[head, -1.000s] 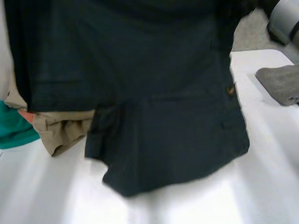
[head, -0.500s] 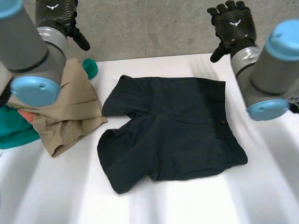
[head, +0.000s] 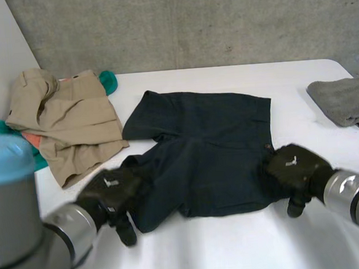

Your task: Fold the laundry.

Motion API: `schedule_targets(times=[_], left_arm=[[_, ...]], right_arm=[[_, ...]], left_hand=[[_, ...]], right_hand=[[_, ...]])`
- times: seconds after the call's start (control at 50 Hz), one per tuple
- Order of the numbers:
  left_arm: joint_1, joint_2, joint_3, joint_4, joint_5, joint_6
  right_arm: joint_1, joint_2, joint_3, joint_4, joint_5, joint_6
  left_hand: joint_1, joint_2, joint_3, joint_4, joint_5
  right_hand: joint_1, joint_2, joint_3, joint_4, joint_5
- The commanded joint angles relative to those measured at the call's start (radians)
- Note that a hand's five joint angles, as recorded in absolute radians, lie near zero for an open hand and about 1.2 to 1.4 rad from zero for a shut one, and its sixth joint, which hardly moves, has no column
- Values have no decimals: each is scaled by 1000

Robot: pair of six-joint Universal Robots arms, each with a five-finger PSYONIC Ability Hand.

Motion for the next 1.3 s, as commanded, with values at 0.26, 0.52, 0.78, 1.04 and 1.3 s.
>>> schedule_targets(times=[0.26, 0.52, 0.78, 1.04, 1.3], left_arm=[[-66, -284, 108, 220, -75, 30], [-52, -83, 81, 42, -105, 279], [-53, -50, 105, -215, 66, 318], [-109, -114, 108, -106, -74, 69], [-176, -266, 191, -94, -129, 55]], right_arm=[[-17, 103, 202, -546, -2, 39], [-89, -109, 148, -190, -25, -120], [-107, -98, -16, 260, -154, -232], [-27, 6, -128, 20, -13, 208], [-1, 8, -148, -82, 48, 379]], left_hand=[[1037, 1044, 1046, 1048, 1050], [1068, 1075, 1077, 1079, 1081], [86, 93, 94, 96, 98], [-50, -43, -41, -39, -37], [132, 139, 140, 142, 144]], right_hand=[[919, 917, 924, 910, 906], [919, 917, 924, 910, 906], [919, 917, 924, 910, 906], [919, 917, 924, 910, 906], [919, 917, 924, 910, 906]])
